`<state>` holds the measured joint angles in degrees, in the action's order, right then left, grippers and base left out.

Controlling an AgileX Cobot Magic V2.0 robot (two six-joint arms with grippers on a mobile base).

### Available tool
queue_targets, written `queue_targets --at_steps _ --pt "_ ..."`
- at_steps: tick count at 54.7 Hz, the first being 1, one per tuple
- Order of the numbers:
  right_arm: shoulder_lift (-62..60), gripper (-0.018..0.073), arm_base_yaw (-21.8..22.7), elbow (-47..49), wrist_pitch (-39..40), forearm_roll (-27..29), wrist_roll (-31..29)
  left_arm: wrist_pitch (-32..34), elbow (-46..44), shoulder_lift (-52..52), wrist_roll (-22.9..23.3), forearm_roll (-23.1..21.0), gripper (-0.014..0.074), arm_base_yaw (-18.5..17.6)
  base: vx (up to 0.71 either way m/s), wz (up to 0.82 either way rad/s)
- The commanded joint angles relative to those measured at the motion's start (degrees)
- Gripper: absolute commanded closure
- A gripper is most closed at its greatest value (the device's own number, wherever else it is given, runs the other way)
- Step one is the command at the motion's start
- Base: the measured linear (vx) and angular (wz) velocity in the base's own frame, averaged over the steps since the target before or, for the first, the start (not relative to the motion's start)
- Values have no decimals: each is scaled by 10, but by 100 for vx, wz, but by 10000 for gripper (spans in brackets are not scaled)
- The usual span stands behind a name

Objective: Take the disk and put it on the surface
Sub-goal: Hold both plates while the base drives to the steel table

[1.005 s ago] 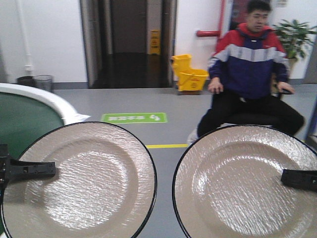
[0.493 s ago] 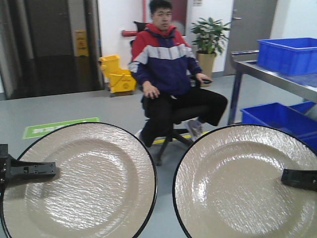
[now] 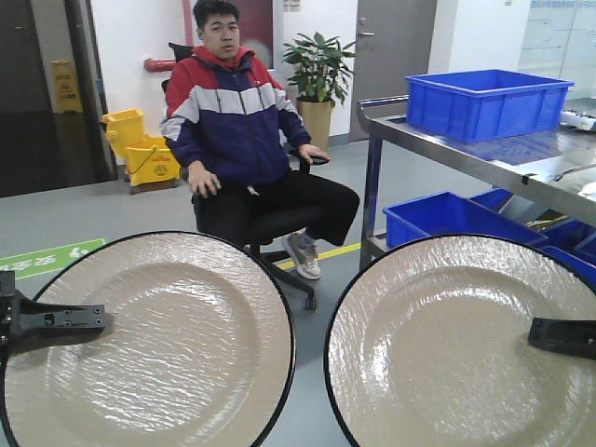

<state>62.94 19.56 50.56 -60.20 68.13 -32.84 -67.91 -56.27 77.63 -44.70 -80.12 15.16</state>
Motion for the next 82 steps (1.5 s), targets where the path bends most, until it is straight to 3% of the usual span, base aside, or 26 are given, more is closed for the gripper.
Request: queue_targets --at_steps 1,42,82 --pt "-14 568 3 17 3 72 0 -38 -18 -22 8 -83 603 -1 33 -19" --pt "-14 568 3 17 3 72 0 -38 -18 -22 8 -83 603 -1 42 -20" --pt "-14 568 3 17 3 72 0 -36 -18 -22 8 -83 603 -1 49 -44"
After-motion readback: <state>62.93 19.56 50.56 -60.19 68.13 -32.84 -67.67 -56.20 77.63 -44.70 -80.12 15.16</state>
